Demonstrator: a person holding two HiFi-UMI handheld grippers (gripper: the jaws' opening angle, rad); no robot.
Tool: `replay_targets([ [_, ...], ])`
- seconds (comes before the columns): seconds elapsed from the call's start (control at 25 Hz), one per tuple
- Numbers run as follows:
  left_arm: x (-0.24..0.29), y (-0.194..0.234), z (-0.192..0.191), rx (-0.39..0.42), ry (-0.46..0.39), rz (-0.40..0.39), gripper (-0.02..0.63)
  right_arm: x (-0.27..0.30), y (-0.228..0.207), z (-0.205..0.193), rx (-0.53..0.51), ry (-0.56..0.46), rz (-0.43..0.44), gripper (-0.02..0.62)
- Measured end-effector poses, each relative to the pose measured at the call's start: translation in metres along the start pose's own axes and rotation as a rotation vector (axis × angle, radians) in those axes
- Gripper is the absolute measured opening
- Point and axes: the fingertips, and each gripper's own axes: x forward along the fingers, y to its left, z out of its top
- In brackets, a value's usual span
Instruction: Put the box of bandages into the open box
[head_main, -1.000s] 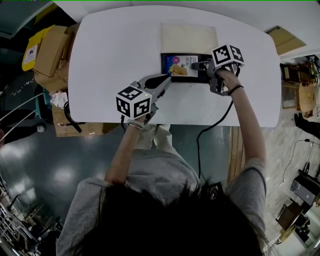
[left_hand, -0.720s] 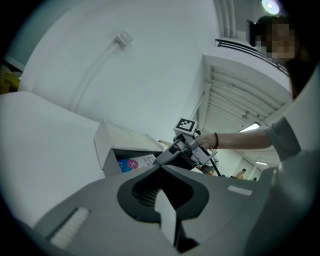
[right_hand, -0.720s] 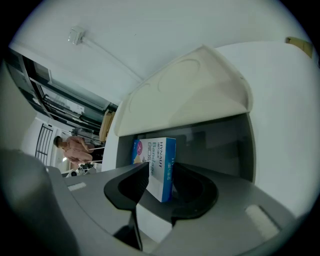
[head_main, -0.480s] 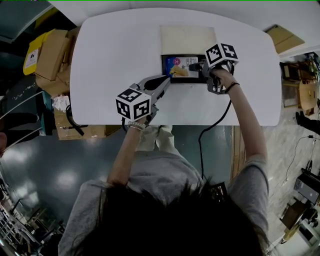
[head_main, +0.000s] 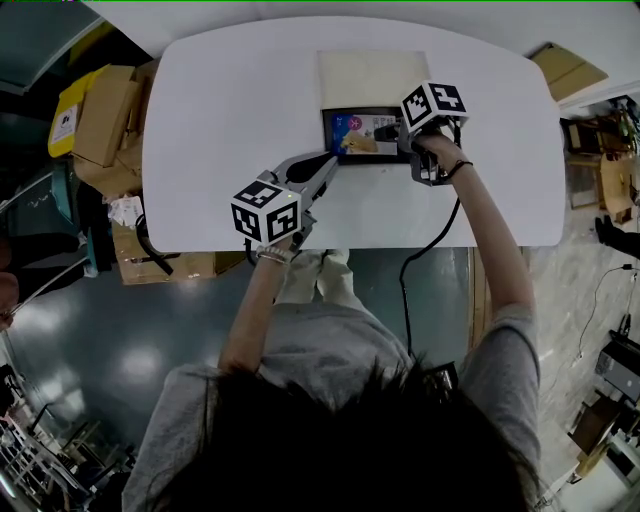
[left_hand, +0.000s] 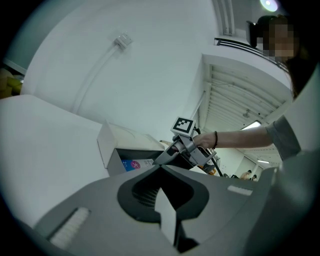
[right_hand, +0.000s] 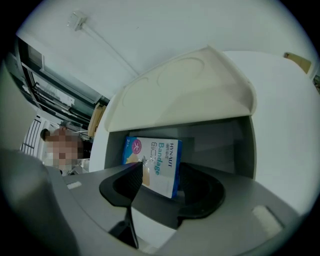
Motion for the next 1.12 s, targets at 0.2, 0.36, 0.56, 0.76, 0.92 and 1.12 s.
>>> replay_targets([
  [0.2,-0.002,0.0,0.002,0.005,-0.001,0.003,-0.005,-0.002,-0.005,-0.001,-0.012,-0.01,-0.034,0.249],
  [0.36,-0.002,0.001,0.005,0.012,-0.004,0.003,-0.005,-0.006,-0.008,0.0,-0.027,-0.035,-0.05,0.236],
  [0.56,-0.006,0.0,0.009,0.025,-0.009,-0.003,-0.005,-0.016,-0.001,0.006,-0.066,-0.106,-0.051,0.186],
  [0.76,-0.013,-0.004,0.016,0.043,-0.018,-0.005,-0.005,-0.029,0.014,0.004,-0.118,-0.217,-0.005,0.146],
  [0.92,-0.018,-0.005,0.021,0.054,-0.026,-0.003,-0.005,-0.038,0.025,-0.003,-0.17,-0.303,0.029,0.103],
  [1.12,-0.023,-0.01,0.028,0.077,-0.029,-0.006,-0.005,-0.062,0.046,-0.013,-0.239,-0.452,0.08,0.061],
])
